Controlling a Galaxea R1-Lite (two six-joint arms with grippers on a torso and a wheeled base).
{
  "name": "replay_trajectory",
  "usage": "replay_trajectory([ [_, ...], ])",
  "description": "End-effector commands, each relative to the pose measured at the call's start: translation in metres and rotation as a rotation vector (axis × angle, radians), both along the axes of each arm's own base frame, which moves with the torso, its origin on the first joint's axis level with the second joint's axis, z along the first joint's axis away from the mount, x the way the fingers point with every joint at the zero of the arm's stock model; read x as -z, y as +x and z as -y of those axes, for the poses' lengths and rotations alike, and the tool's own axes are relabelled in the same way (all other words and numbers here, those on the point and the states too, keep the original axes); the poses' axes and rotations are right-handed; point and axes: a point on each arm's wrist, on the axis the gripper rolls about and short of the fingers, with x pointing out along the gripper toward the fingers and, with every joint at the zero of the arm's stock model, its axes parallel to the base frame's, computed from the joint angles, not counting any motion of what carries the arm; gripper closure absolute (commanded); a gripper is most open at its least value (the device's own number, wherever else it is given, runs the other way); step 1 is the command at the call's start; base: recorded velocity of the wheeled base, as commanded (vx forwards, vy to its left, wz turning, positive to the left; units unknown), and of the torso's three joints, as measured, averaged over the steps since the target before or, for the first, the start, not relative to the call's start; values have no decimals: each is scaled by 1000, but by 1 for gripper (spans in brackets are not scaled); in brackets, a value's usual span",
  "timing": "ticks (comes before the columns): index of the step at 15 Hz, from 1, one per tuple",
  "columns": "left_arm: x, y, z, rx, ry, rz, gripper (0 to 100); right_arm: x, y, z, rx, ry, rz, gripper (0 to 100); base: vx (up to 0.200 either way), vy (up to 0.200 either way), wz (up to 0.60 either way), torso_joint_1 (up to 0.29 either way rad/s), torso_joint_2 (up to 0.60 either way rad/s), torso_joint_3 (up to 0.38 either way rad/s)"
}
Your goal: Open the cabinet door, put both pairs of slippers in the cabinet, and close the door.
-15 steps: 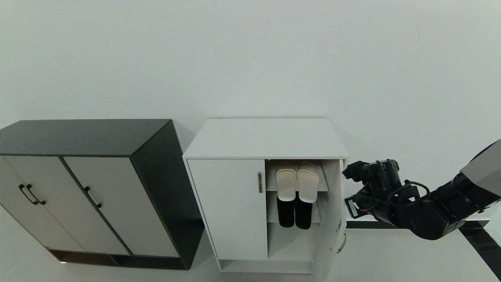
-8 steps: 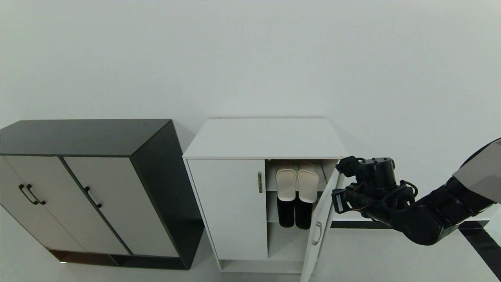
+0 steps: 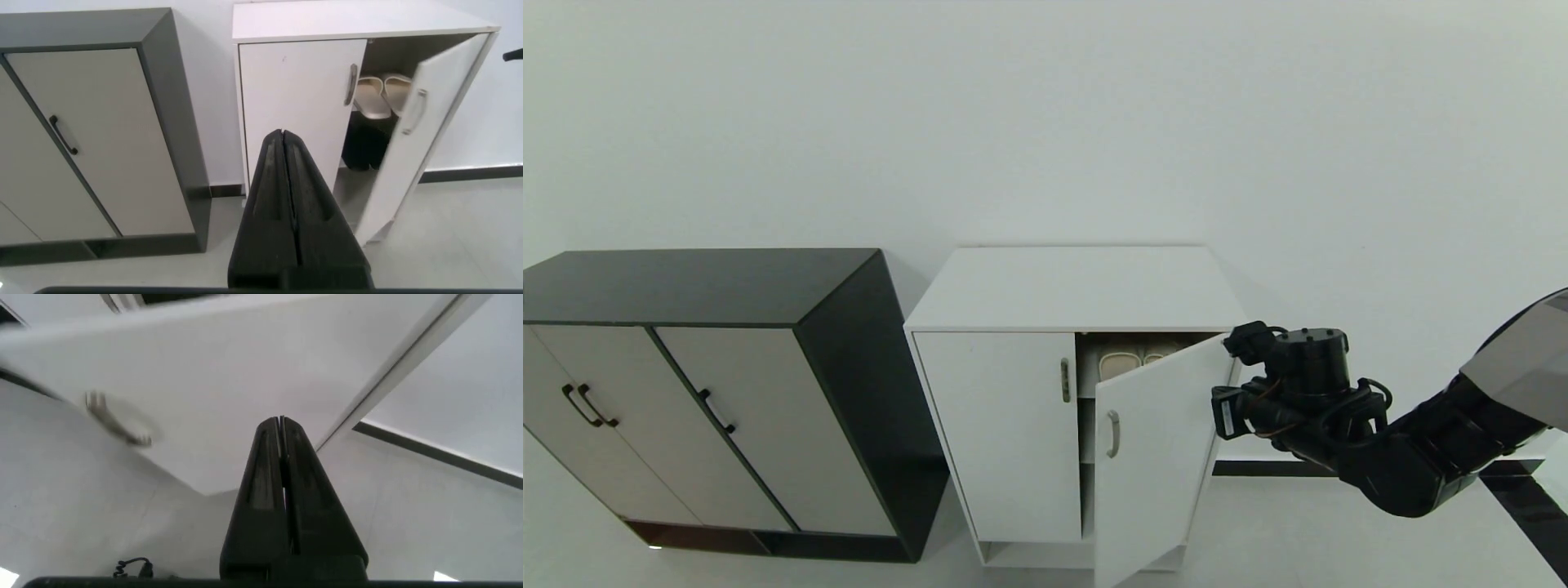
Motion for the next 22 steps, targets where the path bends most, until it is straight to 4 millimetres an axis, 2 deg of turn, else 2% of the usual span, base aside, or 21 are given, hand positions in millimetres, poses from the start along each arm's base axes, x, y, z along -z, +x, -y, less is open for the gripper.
replay_trajectory([
  [1, 0, 0, 0, 0, 1, -1, 100, 1, 0, -1, -3, -1, -2, 100, 0, 0, 0, 0, 0, 0],
  [12, 0, 0, 0, 1, -3, -1, 100, -1, -14, -4, -33, 18, 33, 100, 0, 0, 0, 0, 0, 0],
  [16, 0, 0, 0, 1, -3, -1, 100, 2, -17, -7, -57, 16, 20, 100, 200, 0, 0, -5, 1, 6],
  [22, 0, 0, 0, 0, -5, -1, 100, 18, -44, -16, -289, 64, -61, 100, 167, 0, 0, 5, 4, 4],
])
